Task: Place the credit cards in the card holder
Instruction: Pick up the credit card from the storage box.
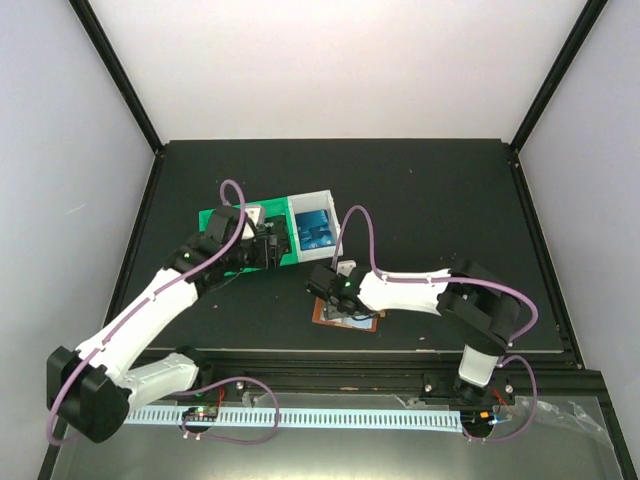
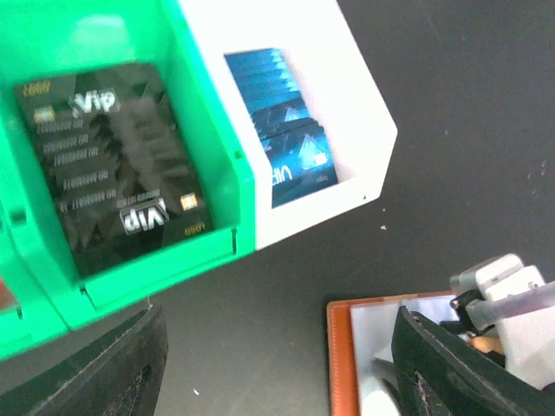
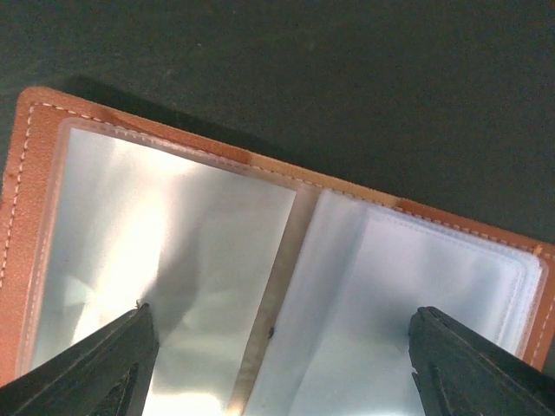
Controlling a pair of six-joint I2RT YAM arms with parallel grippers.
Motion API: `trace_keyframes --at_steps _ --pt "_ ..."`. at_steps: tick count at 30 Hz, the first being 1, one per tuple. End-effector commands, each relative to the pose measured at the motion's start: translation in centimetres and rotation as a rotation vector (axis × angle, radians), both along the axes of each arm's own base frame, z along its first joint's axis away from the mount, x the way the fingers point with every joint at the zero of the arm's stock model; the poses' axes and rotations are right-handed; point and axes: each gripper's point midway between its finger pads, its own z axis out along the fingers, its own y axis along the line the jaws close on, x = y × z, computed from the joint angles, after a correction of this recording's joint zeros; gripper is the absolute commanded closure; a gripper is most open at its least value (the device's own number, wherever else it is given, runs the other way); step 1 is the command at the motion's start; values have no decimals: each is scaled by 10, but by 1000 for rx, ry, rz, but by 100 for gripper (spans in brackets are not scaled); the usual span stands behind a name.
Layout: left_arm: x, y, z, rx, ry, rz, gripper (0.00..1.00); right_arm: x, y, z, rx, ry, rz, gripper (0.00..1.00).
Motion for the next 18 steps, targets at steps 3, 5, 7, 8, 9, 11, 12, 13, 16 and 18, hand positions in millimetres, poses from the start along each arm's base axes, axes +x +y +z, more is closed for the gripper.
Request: trace_keyframes --at_steps 3,5,7,8,9,11,12,13,16,18 --pt "31 -10 11 247 -137 -260 28 -7 -42 -33 -120 64 236 19" --pt "42 -6 6 357 -146 -302 30 -7 -43 -32 -102 75 311 19" --pt "55 -3 -2 465 -142 -367 33 -9 -41 -31 -70 83 352 19" --pt "59 0 -5 515 -123 -407 37 -12 -38 -32 -49 92 371 19" --pt "62 1 -7 553 -96 -450 42 -13 -34 -32 -30 98 387 20" --pt "64 12 -15 606 -29 -523 47 -14 -30 -32 -5 106 402 20" --pt "68 19 -18 624 -9 -527 48 -14 -29 -34 -3 111 409 19" --pt "71 28 -21 621 5 -522 49 -14 -28 -34 1 113 414 19" --pt "72 35 -30 520 41 -562 48 -12 -26 -36 13 129 424 19" --pt "69 29 -36 485 43 -626 46 -11 -26 -37 19 134 429 19"
